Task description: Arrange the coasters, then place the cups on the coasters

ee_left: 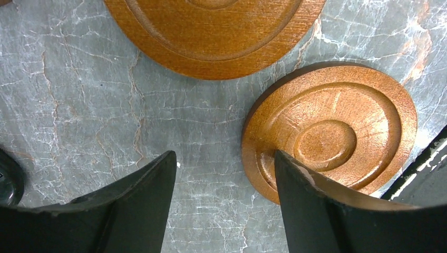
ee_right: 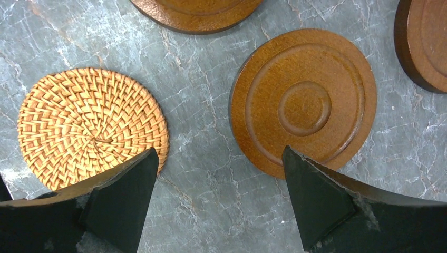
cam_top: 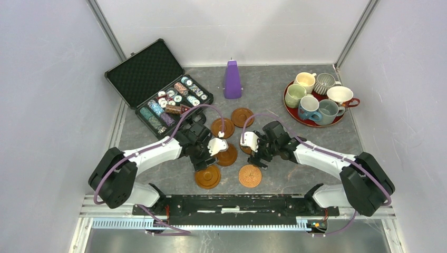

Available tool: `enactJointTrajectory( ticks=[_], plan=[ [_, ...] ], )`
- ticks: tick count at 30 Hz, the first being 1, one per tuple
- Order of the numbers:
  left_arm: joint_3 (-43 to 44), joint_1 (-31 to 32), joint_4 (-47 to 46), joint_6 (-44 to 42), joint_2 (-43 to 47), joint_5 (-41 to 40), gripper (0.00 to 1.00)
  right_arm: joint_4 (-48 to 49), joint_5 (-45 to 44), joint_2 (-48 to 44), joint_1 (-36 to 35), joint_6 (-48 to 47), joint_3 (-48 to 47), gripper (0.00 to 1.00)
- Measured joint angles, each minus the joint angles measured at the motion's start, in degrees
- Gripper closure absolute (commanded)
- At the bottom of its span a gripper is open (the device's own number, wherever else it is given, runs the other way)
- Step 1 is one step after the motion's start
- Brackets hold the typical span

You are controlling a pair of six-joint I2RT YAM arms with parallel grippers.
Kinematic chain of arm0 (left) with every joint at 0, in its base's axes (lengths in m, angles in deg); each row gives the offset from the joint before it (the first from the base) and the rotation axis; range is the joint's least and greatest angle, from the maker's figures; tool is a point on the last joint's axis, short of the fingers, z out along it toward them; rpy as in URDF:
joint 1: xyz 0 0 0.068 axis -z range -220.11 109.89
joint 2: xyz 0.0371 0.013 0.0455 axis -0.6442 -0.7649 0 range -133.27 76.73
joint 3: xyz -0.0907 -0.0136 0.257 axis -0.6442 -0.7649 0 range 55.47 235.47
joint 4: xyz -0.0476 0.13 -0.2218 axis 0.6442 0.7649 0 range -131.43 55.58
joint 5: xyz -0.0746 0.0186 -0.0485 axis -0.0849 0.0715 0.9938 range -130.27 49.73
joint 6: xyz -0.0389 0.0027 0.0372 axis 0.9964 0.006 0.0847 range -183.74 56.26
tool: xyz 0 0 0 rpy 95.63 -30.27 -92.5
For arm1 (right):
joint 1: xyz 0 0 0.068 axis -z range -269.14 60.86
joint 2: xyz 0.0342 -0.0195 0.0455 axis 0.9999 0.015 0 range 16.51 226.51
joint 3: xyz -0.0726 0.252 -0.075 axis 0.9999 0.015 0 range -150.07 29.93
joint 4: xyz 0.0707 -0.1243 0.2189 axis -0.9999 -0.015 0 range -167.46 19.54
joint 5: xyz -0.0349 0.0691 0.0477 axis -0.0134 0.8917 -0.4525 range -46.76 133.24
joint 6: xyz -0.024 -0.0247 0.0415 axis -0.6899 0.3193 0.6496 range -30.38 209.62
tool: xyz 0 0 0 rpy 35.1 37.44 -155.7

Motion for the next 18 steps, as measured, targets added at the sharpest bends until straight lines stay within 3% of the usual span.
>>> enactJointTrajectory(
  ticks=[4,7,10,18],
  plan=[
    [-1.1,-0.4,-1.0,0.0,1.0,0.4,0.29,1.0,-1.1,0.7,-0.6,0.4,0.0,0.05],
    [-1.3,-2.7,-1.6,-0.1,1.0,1.3,0.17,1.4,-1.9,1.4,-0.5,0.7,0.0,0.05],
    [-1.3,-6.2,-1.3,-0.1,1.4,2.2,0.13,1.5,-2.1,1.4,0.0,0.9,-0.3,0.05],
    [0.3,-17.7,3.0,-0.2,7.1,0.8,0.17,1.9,-1.6,1.8,3.0,1.5,-4.8,0.09]
  ],
)
